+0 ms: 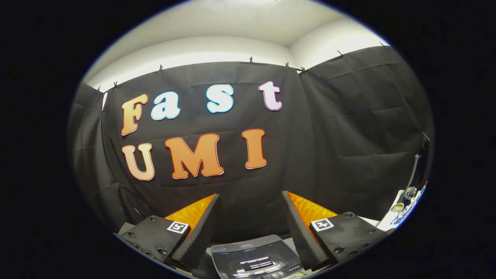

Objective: Put the clothes into the washing machine and then close the washing machine lid.

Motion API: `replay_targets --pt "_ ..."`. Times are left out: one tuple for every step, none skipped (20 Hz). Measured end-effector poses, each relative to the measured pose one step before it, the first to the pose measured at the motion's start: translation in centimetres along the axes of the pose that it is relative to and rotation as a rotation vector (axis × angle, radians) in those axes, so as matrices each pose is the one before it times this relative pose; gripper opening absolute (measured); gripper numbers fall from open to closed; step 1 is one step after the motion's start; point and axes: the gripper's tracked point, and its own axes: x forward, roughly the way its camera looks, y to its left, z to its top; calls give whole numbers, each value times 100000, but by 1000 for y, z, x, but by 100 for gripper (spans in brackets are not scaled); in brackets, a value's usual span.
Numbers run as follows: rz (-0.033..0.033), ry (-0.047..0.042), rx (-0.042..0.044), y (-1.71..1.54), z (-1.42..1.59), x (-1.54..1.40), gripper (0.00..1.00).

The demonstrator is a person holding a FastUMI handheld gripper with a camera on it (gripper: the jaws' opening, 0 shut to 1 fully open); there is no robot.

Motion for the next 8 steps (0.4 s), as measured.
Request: replay_targets --pt "-410 -114 -235 -160 -39 -200 99" --pt "-600 -288 -317 -294 98 -286 99" --pt "-264 -372 -84 -108 213 -276 99" --pt "67 -628 209 170 233 -156 99" --pt "56 -567 284 41 238 -197 99" --pt "-48 -469 254 -112 88 -258 99" --pt "108 -480 46 50 115 -108 99" --pt "-55 -255 -62 -78 40 -155 99"
